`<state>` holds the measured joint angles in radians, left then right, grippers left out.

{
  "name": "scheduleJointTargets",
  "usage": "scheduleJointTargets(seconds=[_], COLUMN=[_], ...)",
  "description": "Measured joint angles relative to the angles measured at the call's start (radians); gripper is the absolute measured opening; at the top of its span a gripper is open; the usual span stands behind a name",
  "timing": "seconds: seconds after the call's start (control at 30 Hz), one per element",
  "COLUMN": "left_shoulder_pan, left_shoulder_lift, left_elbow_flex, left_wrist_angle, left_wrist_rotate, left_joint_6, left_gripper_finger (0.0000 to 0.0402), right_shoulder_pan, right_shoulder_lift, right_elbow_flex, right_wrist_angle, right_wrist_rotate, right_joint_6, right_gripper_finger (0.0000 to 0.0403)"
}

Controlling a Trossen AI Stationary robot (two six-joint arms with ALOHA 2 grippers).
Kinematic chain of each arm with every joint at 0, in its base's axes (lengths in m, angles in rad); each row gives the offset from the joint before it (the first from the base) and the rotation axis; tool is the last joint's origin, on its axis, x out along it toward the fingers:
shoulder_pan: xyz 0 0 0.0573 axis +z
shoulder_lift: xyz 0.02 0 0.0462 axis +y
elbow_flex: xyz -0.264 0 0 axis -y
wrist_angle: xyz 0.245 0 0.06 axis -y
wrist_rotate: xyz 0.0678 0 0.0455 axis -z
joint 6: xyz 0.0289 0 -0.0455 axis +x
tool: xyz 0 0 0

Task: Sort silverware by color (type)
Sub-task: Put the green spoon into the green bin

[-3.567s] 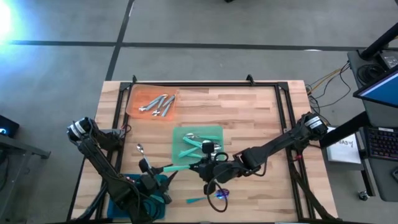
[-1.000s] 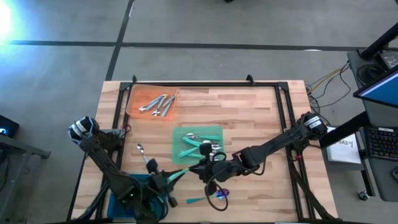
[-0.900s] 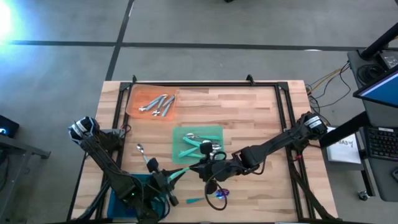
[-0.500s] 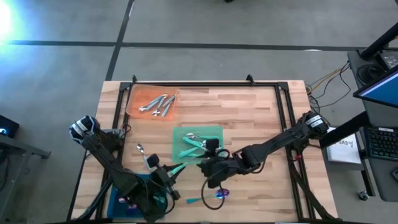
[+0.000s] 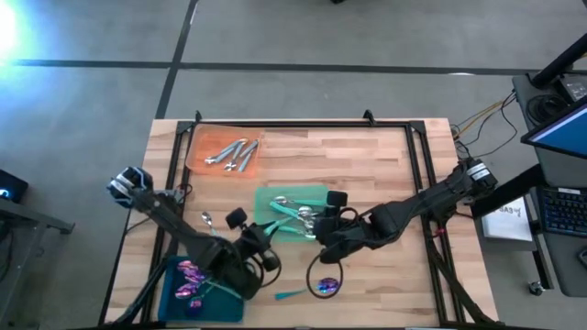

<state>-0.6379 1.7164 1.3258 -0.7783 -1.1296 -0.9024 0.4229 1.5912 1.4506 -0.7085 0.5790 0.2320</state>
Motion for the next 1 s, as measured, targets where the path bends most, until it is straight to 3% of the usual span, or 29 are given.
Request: scheduleJointTargets(seconds=[0.27,0.57,1.0], left_shoulder_pan=[0.117,0.234,0.253], left_shoulder_lift=[0.000,0.000,0.017], left_elbow_flex=[0.000,0.000,-0.003], left_wrist_angle=[0.000,0.001,0.280], left_wrist_rotate=[0.121,0.283,0.310], left_joint_6=[-0.003,-0.001,0.191], left_gripper_finger=[0.0026,0.0026,0.0026], right_shoulder_pan=[0.000,0.000,-0.010], right_shoulder_lift=[-0.003,-0.006,-0.006], right_elbow_flex=[0.000,0.000,0.000], right_wrist_angle=[-0.160,-0.266,-0.293], right_wrist_rotate=[-0.002,-0.002,0.000], right_joint_6=[0.104,0.108,0.056], right_gripper_finger=[0.0129,0.0130,0.0127])
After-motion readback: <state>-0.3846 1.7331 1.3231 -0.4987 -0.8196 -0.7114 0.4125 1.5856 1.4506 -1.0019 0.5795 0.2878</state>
